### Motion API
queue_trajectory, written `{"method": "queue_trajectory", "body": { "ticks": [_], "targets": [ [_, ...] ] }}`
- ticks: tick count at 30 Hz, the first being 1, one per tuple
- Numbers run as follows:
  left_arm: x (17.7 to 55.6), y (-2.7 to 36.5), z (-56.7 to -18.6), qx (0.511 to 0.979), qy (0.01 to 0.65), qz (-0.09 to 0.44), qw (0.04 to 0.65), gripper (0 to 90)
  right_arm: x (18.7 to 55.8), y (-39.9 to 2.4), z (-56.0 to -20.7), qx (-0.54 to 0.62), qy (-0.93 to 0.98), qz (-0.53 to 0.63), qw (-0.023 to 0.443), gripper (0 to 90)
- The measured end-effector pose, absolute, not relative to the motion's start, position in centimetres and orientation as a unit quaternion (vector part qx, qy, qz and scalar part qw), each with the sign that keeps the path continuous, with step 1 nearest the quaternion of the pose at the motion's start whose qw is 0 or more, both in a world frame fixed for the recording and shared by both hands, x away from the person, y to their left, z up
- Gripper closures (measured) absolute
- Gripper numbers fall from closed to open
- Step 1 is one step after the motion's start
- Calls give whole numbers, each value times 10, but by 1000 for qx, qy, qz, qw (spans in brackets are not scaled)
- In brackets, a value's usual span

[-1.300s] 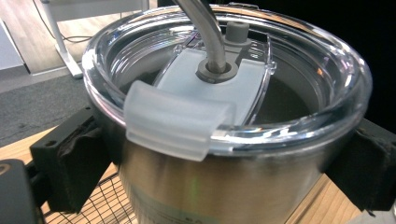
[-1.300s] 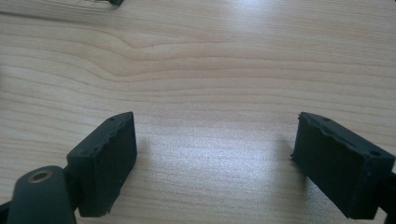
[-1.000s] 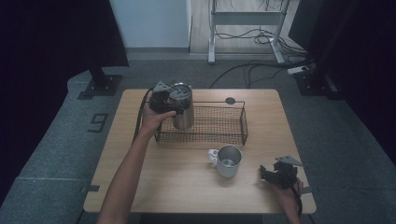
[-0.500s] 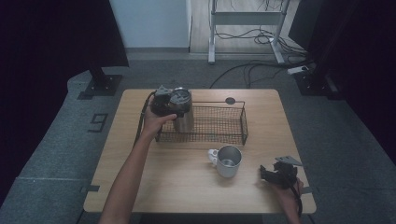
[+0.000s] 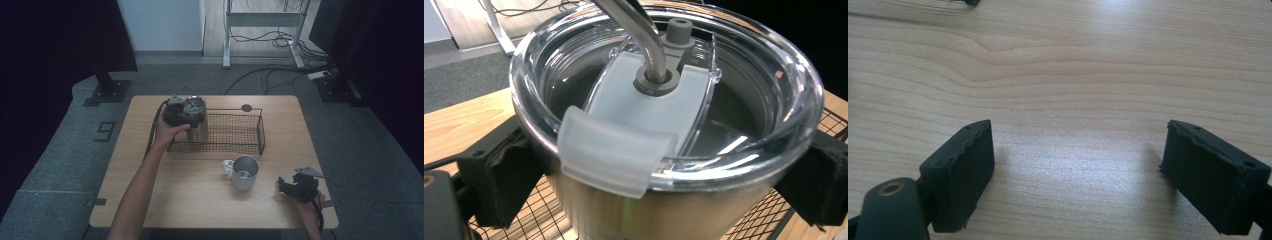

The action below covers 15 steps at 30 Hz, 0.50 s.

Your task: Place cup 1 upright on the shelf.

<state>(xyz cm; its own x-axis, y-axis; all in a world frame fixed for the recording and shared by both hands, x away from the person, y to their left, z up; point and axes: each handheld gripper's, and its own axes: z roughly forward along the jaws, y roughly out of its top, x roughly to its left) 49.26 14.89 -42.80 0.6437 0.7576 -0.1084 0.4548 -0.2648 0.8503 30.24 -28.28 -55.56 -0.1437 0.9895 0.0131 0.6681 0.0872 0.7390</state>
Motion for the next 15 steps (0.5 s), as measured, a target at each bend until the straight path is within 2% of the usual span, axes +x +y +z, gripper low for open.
{"method": "queue_trajectory", "body": {
  "ticks": [15],
  "targets": [
    [494, 149, -439, 781, 397, 161, 455, 43, 302, -283, -556, 601, 690, 310, 260, 131]
  ]
}}
